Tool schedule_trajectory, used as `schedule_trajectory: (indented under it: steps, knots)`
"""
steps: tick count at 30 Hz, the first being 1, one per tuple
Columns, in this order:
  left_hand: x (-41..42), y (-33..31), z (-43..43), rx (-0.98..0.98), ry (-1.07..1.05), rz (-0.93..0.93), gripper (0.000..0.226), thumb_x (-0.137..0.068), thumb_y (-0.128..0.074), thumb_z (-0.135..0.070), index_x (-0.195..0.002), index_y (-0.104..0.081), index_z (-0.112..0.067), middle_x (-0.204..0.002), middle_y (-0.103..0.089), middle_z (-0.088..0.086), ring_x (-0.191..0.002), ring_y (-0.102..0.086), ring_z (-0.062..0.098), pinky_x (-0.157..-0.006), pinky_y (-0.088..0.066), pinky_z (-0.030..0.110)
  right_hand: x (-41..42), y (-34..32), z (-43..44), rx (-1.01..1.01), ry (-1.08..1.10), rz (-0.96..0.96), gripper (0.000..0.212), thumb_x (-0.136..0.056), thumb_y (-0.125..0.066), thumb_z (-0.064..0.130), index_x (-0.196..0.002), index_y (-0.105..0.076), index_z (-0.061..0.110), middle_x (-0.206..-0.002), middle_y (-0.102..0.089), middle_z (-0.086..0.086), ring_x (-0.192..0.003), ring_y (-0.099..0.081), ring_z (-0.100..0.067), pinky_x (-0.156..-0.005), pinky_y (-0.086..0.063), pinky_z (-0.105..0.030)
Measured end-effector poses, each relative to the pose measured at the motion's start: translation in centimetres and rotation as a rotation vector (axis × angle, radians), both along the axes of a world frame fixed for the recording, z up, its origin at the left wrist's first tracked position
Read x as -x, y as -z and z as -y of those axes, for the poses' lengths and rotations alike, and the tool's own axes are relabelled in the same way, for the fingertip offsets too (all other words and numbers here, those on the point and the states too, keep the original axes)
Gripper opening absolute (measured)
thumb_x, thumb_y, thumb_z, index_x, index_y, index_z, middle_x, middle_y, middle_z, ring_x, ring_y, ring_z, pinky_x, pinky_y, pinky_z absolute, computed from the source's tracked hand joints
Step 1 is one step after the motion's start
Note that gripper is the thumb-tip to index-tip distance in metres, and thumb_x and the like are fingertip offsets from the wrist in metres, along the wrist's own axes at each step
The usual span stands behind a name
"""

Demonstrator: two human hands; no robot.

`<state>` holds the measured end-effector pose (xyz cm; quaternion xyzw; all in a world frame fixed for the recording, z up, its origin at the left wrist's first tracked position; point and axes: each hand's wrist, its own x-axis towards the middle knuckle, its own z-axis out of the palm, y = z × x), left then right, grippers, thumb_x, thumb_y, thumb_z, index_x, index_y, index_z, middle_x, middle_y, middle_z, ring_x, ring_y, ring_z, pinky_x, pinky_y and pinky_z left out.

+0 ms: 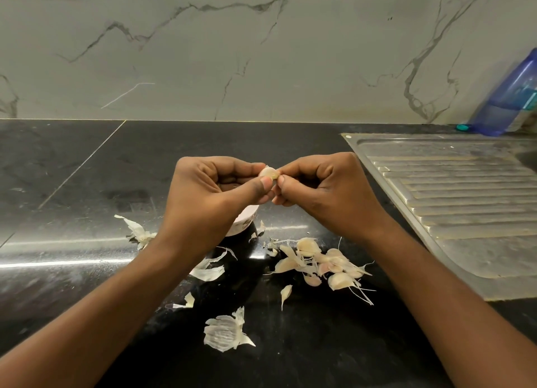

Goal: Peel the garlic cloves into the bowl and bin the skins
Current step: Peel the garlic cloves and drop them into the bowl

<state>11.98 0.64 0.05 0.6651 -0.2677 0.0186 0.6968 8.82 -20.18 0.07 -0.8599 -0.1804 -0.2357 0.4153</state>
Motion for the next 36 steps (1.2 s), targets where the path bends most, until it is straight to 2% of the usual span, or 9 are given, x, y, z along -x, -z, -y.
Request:
schedule_trajectory:
  steps: [8,11,17,22,26,29,32,36]
  knots:
    - [0.6,-0.4,0.3,0.035,0.012,-0.059,0.021,-0.086,-0.077,0.002,-0.106,-0.076,0.003,-0.091,-0.081,0.013,-0.084,-0.081,0.027,-0.074,-0.064,0.024,0.2,0.0,-0.2,-0.034,0.055,0.051,0.013,-0.095,-0.072,0.005,-0.095,-0.084,0.009,-0.077,-0.079,0.001,-0.067,-0.077,-0.02,-0.061,-0.064,-0.046]
    - [0.6,-0.8,0.2,0.062,0.033,-0.141,0.025,-0.083,-0.078,-0.002,-0.107,-0.076,0.003,-0.092,-0.081,0.017,-0.085,-0.08,0.031,-0.075,-0.065,0.027,0.2,-0.2,-0.1,-0.1,0.028,-0.007,0.014,-0.096,-0.07,0.0,-0.098,-0.083,0.005,-0.078,-0.079,-0.004,-0.068,-0.078,-0.019,-0.064,-0.067,-0.038]
    - [0.2,-1.2,-0.1,0.095,0.095,-0.306,0.033,-0.08,-0.077,-0.007,-0.111,-0.075,0.004,-0.097,-0.08,0.022,-0.091,-0.08,0.034,-0.082,-0.066,0.032,0.3,-0.7,0.5,-0.27,-0.113,-0.185,0.017,-0.1,-0.064,-0.007,-0.108,-0.079,-0.002,-0.089,-0.081,-0.014,-0.081,-0.081,-0.029,-0.076,-0.067,-0.039]
    - [0.2,-1.5,-0.4,0.068,0.103,-0.326,0.033,-0.08,-0.076,-0.008,-0.111,-0.075,0.003,-0.096,-0.08,0.022,-0.086,-0.08,0.029,-0.078,-0.065,0.027,0.6,-1.1,0.6,-0.251,-0.17,-0.21,0.018,-0.101,-0.069,0.01,-0.108,-0.077,-0.003,-0.092,-0.081,-0.013,-0.084,-0.081,-0.028,-0.077,-0.068,-0.04]
    - [0.2,-1.8,-0.4,0.085,0.14,-0.401,0.034,-0.078,-0.074,-0.009,-0.11,-0.075,0.003,-0.098,-0.079,0.024,-0.091,-0.08,0.031,-0.078,-0.065,0.027,0.5,-1.2,0.7,-0.267,-0.19,-0.225,0.018,-0.104,-0.065,0.007,-0.109,-0.075,-0.006,-0.091,-0.08,-0.014,-0.084,-0.08,-0.031,-0.077,-0.068,-0.042]
    - [0.2,-2.1,-0.4,0.136,0.187,-0.478,0.03,-0.077,-0.072,-0.008,-0.104,-0.077,0.002,-0.098,-0.079,0.024,-0.085,-0.08,0.026,-0.074,-0.065,0.025,0.5,-1.4,0.9,-0.298,-0.189,-0.228,0.017,-0.103,-0.065,0.006,-0.108,-0.075,-0.007,-0.09,-0.08,-0.016,-0.082,-0.08,-0.033,-0.074,-0.067,-0.038]
    - [0.2,-2.2,-0.4,0.179,0.221,-0.547,0.029,-0.077,-0.07,-0.005,-0.103,-0.077,0.003,-0.097,-0.078,0.025,-0.082,-0.08,0.026,-0.073,-0.065,0.025,0.3,-1.5,1.2,-0.321,-0.141,-0.231,0.017,-0.102,-0.068,0.007,-0.104,-0.075,-0.008,-0.087,-0.079,-0.018,-0.078,-0.079,-0.033,-0.07,-0.067,-0.037]
    - [0.1,-2.2,-0.4,0.19,0.214,-0.564,0.03,-0.075,-0.071,-0.006,-0.103,-0.078,0.002,-0.096,-0.078,0.024,-0.082,-0.079,0.026,-0.073,-0.065,0.025,0.4,-1.7,1.7,-0.256,-0.142,-0.283,0.014,-0.094,-0.078,0.007,-0.098,-0.077,-0.006,-0.084,-0.079,-0.015,-0.074,-0.079,-0.031,-0.068,-0.066,-0.036]
